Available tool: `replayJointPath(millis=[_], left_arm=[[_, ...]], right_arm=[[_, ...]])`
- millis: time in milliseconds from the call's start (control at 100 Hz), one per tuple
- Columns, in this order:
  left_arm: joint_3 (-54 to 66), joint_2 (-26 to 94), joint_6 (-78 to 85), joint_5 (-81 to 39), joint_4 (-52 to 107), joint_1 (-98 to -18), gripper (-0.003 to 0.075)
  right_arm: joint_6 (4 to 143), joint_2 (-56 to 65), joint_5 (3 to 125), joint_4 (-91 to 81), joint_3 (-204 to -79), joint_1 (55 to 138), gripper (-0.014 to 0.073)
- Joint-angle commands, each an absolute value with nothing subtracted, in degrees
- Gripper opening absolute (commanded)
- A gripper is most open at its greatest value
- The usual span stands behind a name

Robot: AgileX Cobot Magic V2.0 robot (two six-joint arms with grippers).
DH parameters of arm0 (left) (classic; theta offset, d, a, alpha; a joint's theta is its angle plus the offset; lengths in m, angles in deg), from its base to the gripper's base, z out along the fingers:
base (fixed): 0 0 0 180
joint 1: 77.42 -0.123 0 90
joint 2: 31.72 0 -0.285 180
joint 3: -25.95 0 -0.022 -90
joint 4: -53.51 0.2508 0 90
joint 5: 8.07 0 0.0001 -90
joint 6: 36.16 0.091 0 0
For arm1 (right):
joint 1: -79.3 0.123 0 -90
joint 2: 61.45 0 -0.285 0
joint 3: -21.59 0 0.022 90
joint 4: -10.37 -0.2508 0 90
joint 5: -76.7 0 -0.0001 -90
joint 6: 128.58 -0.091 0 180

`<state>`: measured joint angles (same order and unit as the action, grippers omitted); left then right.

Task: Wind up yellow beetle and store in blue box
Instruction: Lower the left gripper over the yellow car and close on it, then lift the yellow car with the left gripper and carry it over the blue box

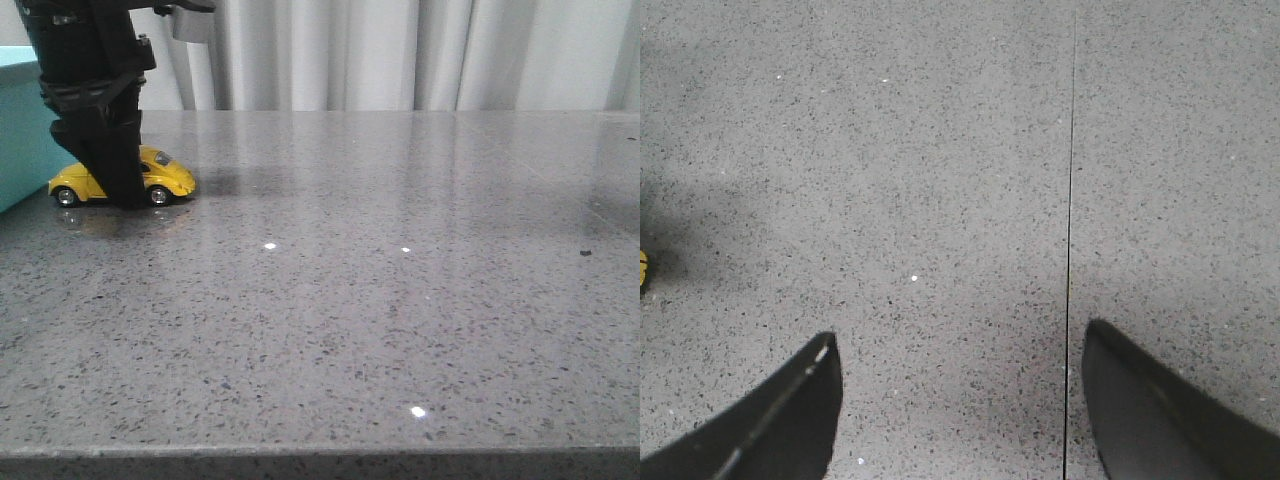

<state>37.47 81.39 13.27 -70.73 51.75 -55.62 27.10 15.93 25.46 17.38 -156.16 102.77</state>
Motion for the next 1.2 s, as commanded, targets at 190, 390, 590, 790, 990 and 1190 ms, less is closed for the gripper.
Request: replayJointPath(millis=[190, 390, 590, 790, 990, 1190], left_arm=[[39.41, 78.56, 13.13, -70.12, 52.08, -55.17, 0.0153], [45.49, 78.45, 11.05, -72.72, 51.95, -55.17, 0.0134], [57.38, 77.38, 2.16, -75.03, 52.67, -55.37, 0.0134], [65.33, 75.58, -9.26, -76.66, 55.78, -57.97, 0.0136], [65.95, 74.49, -17.04, -80.57, 56.57, -64.85, 0.0136], [65.25, 74.49, -25.25, -80.81, 56.35, -72.91, 0.0139]], right_arm=[[27.64, 14.07, 28.82, 17.95, -157.58, 102.71, 0.0508], [27.64, 14.07, 28.82, 17.95, -157.58, 102.71, 0.0508], [27.64, 14.07, 28.82, 17.95, -157.58, 102.71, 0.0508], [27.64, 14.07, 28.82, 17.95, -157.58, 102.71, 0.0508], [27.64, 14.07, 28.82, 17.95, -157.58, 102.71, 0.0508], [27.64, 14.07, 28.88, 17.9, -157.58, 102.71, 0.0508]])
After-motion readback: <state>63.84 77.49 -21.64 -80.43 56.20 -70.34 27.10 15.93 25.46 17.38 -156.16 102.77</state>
